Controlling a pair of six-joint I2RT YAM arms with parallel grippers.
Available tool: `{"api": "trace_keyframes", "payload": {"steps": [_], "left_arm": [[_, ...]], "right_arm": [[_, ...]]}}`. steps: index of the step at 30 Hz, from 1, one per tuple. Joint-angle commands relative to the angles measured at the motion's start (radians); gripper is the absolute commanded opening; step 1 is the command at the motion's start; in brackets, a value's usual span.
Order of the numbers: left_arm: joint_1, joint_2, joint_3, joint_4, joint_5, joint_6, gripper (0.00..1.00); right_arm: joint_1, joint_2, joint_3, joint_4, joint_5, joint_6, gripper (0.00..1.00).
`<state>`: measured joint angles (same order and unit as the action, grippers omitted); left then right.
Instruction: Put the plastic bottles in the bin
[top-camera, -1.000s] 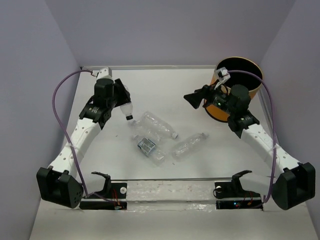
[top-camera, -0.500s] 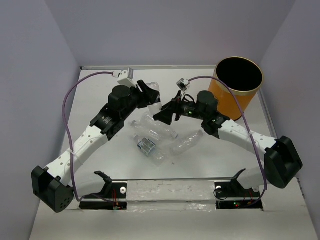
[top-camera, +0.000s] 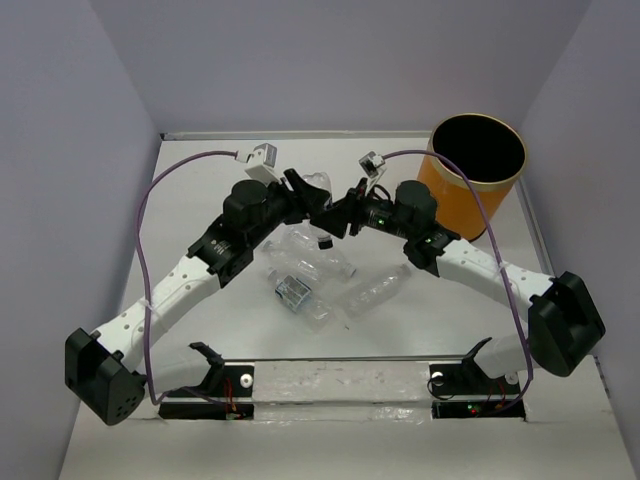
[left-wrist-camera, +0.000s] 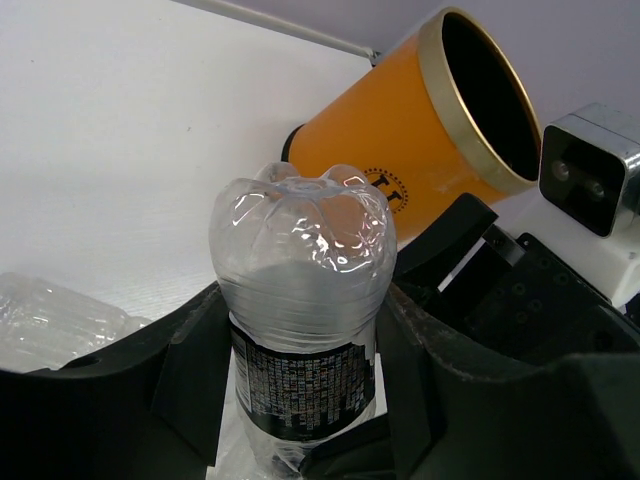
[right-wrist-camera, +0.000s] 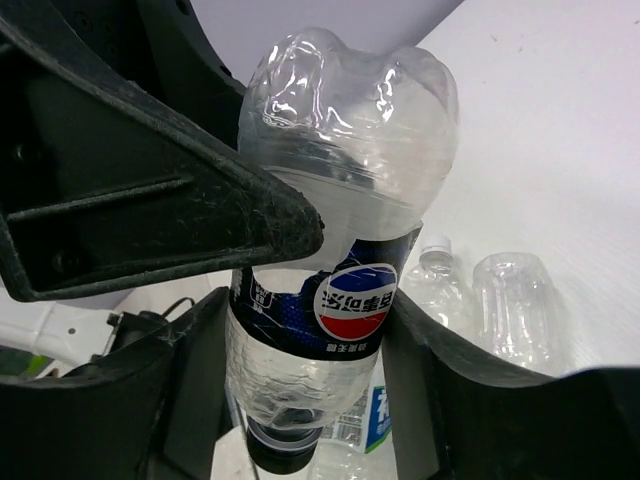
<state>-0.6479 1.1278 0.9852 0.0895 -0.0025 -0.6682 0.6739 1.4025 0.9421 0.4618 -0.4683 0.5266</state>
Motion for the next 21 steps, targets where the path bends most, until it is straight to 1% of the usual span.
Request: {"api": "trace_keyframes", "payload": {"steps": [1, 2, 3, 4, 6, 7, 8, 10, 12, 15, 17, 18, 19, 21], "left_arm": [[-0.004, -0.049, -0.010, 0.055, 0.022, 0.004, 0.67], [-0.004, -0.052, -0.010, 0.052, 0.016, 0.012, 0.72], [-0.004, -0.059, -0.010, 0.049, 0.013, 0.015, 0.75], [-0.004, -0.063, -0.010, 0.041, -0.002, 0.019, 0.80], [-0.004, -0.072, -0.005, 0.023, -0.045, 0.027, 0.84], [-0.004, -0.085, -0.002, 0.009, -0.065, 0.028, 0.85], [-0.004, -0.092, -0.003, -0.014, -0.101, 0.035, 0.87], [-0.006, -0.120, -0.008, -0.054, -0.152, 0.045, 0.89], [-0.004, -0.134, -0.011, -0.088, -0.188, 0.048, 0.90], [-0.004, -0.138, -0.023, -0.227, -0.269, 0.022, 0.93], [-0.002, -0.134, -0.049, -0.298, -0.287, 0.009, 0.94], [-0.002, -0.131, -0.081, -0.319, -0.290, -0.016, 0.94], [-0.002, -0.132, -0.100, -0.339, -0.292, -0.027, 0.94], [-0.002, -0.144, -0.160, -0.388, -0.284, -0.053, 0.95]], "right_arm": [[0.001, -0.022, 0.055, 0.018, 0.082, -0.048, 0.46], [0.001, -0.026, 0.054, 0.011, 0.095, -0.053, 0.43], [0.001, -0.030, 0.053, 0.003, 0.106, -0.056, 0.43], [0.001, -0.033, 0.053, -0.014, 0.118, -0.068, 0.41], [0.001, -0.045, 0.055, -0.032, 0.167, -0.091, 0.38], [0.001, -0.066, 0.058, -0.063, 0.190, -0.130, 0.38], [0.001, -0.082, 0.061, -0.081, 0.256, -0.152, 0.38], [0.001, -0.135, 0.069, -0.116, 0.313, -0.210, 0.36], [-0.043, -0.167, 0.086, -0.149, 0.365, -0.241, 0.36], [-0.101, -0.217, 0.135, -0.216, 0.424, -0.302, 0.36], [-0.180, -0.235, 0.185, -0.281, 0.467, -0.349, 0.36], [-0.250, -0.249, 0.198, -0.311, 0.527, -0.365, 0.36], [-0.284, -0.255, 0.207, -0.325, 0.549, -0.373, 0.36], [-0.344, -0.267, 0.231, -0.348, 0.650, -0.395, 0.36]]}}
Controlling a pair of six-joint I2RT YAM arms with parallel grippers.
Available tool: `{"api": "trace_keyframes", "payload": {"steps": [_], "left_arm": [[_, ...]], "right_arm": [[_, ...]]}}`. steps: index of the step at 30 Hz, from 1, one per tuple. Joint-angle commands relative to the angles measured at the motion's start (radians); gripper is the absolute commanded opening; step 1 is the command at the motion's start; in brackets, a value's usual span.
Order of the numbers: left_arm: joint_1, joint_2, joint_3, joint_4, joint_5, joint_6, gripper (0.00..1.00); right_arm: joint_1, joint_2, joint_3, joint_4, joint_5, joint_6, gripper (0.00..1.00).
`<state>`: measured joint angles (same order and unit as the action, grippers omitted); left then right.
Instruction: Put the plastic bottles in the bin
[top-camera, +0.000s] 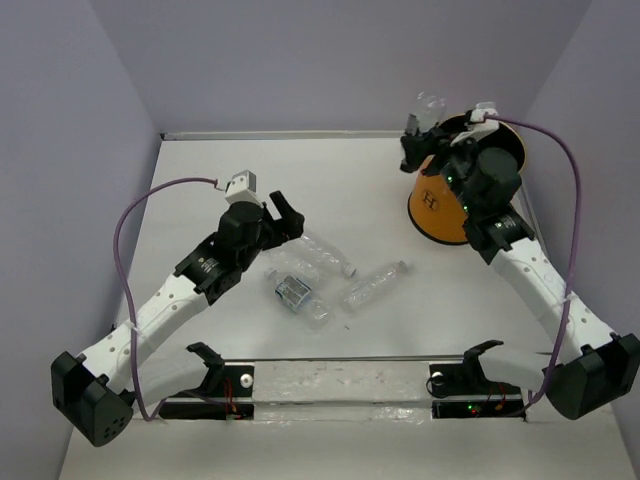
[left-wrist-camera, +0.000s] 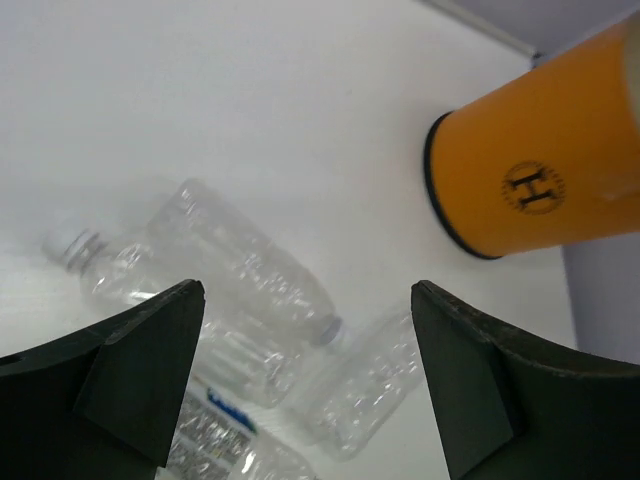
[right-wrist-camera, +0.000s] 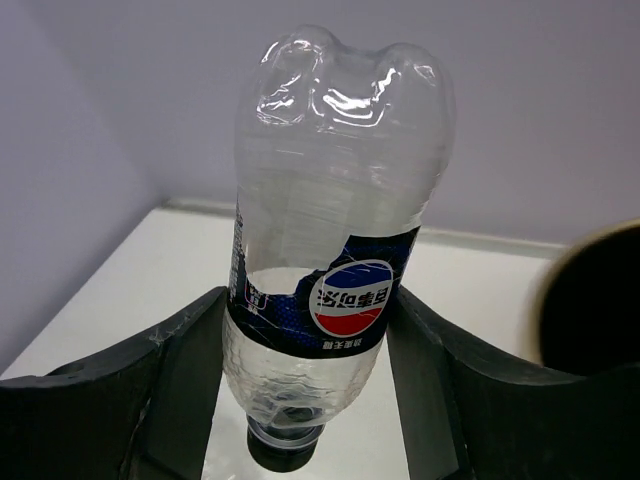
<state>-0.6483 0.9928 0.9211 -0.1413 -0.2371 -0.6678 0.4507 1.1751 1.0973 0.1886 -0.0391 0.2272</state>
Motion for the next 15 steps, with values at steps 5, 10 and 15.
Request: {"api": "trace_keyframes", "payload": {"steps": [5, 10, 15], "left_arm": [[-0.002, -0.072, -0.201, -0.220, 0.005, -0.090, 0.99], [-0.002, -0.111, -0.218, -0.317, 0.002, -0.099, 0.99], [-0.002, -0.134, -0.212, -0.324, -0.024, -0.078, 0.99]], "right_arm": [[-0.315, 0.041, 0.131, -0.115, 0.343, -0.152, 0.36], [-0.440, 0.133, 0.174, -0.158, 0.288, -0.106, 0.49], [-0.452, 0.147, 0.220, -0.227, 0.277, -0.129, 1.00]]}}
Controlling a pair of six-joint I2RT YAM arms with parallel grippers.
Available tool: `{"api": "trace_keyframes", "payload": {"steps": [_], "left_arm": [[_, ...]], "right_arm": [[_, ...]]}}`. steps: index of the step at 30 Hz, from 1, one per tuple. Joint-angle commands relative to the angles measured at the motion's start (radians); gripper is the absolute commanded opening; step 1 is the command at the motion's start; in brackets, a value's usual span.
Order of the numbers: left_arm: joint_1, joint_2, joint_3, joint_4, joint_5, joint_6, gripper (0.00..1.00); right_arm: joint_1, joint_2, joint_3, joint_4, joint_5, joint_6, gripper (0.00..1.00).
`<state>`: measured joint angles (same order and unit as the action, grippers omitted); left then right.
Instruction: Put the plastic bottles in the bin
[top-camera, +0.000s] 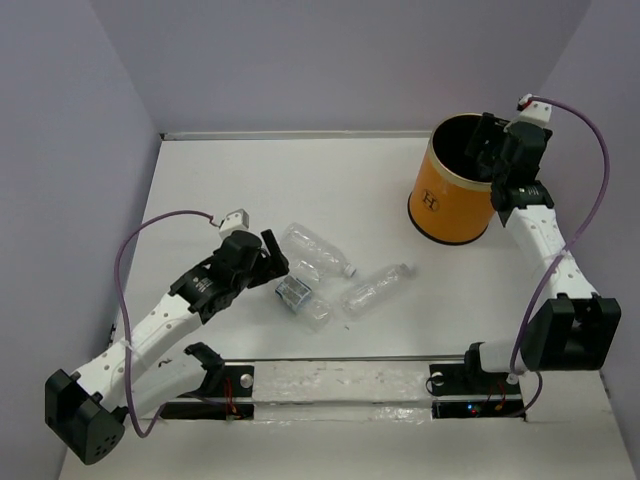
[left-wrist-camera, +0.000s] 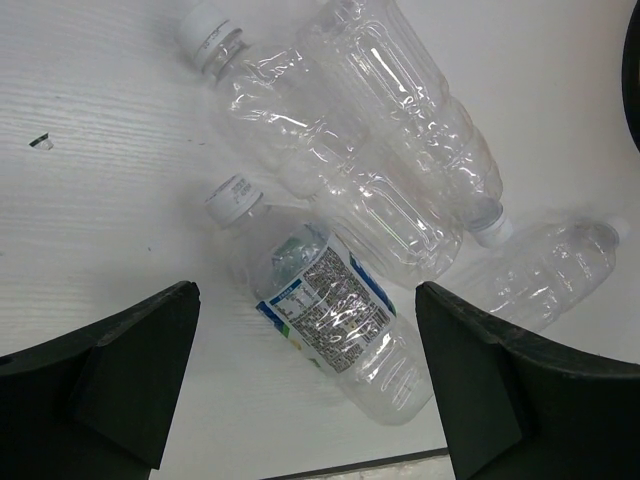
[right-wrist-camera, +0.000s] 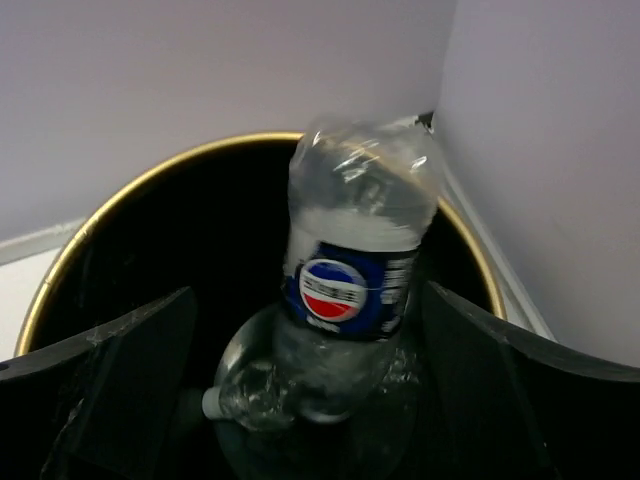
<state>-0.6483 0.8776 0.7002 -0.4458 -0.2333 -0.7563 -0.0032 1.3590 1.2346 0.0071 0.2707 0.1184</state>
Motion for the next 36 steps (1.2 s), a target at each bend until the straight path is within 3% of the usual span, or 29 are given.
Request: {"api": "trace_keyframes", "payload": {"steps": [1, 6, 9, 12, 19, 27, 36], "left_arm": [[-0.002, -0.016, 0.018, 0.005, -0.032, 0.023, 0.99], [-0.002, 0.003, 0.135, 0.085, -0.044, 0.179, 0.99], [-0.002, -0.026, 0.171, 0.180, -0.070, 0.248, 0.99], [-0.004, -0.094, 0.171, 0.306, -0.109, 0.337, 0.99], [-0.004, -0.176, 0.188, 0.386, -0.267, 0.475, 0.99], [0.044, -0.290, 0.096, 0.394, -0.426, 0.479, 0.99], [0.091, -0.331, 0.090, 0.392, -0.413, 0.466, 0.99]], "right_arm": [[0.002, -0.047, 0.086, -0.061, -0.068, -0.005, 1.00], [0.086, -0.148, 0.033, -0.068, -0.434, 0.101, 1.00], [0.319, -0.176, -0.070, -0.007, -0.519, 0.142, 1.00], [0.580, -0.167, -0.150, 0.066, -0.481, 0.150, 1.00], [0.952, -0.077, -0.257, 0.027, -0.329, 0.161, 1.00], [1.095, 0.168, -0.147, -0.059, -0.216, 0.149, 0.99], [1.140, 0.385, 0.049, -0.222, -0.150, 0.081, 0.93]]}}
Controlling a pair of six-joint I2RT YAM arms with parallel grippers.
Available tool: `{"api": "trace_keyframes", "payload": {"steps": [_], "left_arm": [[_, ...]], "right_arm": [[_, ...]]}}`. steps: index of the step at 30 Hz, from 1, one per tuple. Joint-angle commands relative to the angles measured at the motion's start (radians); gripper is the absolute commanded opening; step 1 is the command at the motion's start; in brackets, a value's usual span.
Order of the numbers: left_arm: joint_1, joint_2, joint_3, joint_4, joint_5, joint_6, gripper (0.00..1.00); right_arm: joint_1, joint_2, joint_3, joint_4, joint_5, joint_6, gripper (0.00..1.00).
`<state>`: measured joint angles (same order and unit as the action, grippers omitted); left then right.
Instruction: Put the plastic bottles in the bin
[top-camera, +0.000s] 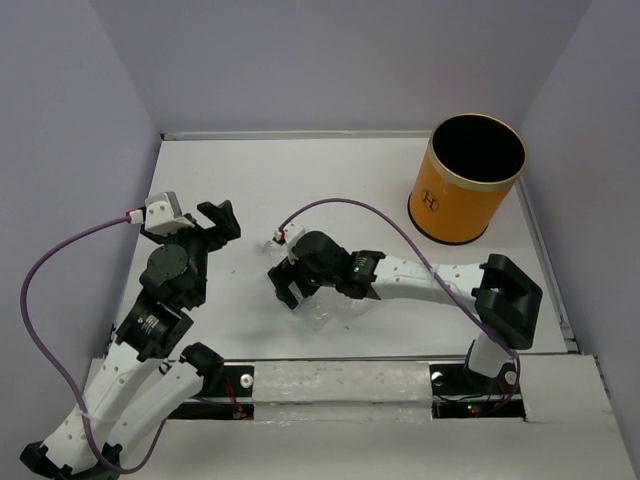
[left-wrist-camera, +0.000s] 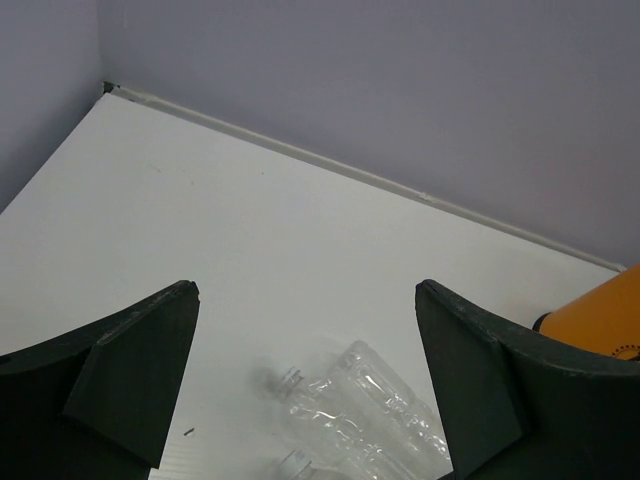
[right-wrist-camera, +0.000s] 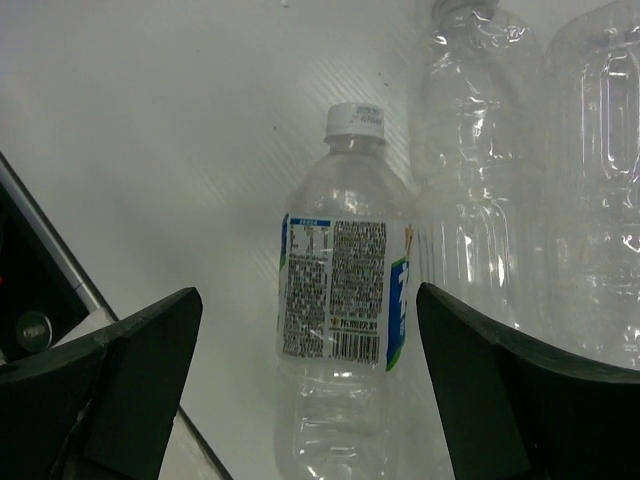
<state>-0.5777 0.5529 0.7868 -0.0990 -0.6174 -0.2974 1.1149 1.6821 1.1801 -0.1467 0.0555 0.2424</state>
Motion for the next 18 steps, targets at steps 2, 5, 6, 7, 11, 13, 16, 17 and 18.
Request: {"api": "trace_keyframes", "payload": {"steps": [2, 5, 6, 7, 11, 13, 16, 17, 18], "left_arm": [[0.027, -0.010, 0.003, 0.044, -0.028, 0.006, 0.99], [0.035, -0.008, 0.008, 0.036, -0.030, 0.003, 0.99], [0.038, -0.008, 0.011, 0.033, -0.027, 0.003, 0.99], [0.038, -0.011, 0.009, 0.032, -0.025, 0.003, 0.99], [0.044, -0.021, 0.008, 0.039, -0.019, 0.004, 0.99], [0.047, -0.025, 0.008, 0.041, -0.019, 0.006, 0.99], [0.053, -0.028, 0.008, 0.041, -0.016, 0.006, 0.99], [0.055, -0.030, 0.006, 0.042, -0.016, 0.006, 0.99], [0.055, -0.030, 0.008, 0.044, -0.015, 0.006, 0.99]], "right_arm": [[0.022, 0.108, 0.150, -0.100, 0.076, -0.057, 0.91], [0.031, 0.148, 0.197, -0.148, 0.093, -0.072, 0.91], [0.043, 0.171, 0.205, -0.157, 0.102, -0.075, 0.91], [0.043, 0.180, 0.210, -0.165, 0.127, -0.078, 0.91], [0.054, 0.220, 0.233, -0.195, 0.139, -0.080, 0.92], [0.075, 0.243, 0.239, -0.206, 0.142, -0.080, 0.93], [0.098, 0.275, 0.254, -0.214, 0.156, -0.080, 0.93], [0.099, 0.280, 0.259, -0.214, 0.156, -0.080, 0.93], [0.099, 0.287, 0.265, -0.214, 0.159, -0.081, 0.93]]}}
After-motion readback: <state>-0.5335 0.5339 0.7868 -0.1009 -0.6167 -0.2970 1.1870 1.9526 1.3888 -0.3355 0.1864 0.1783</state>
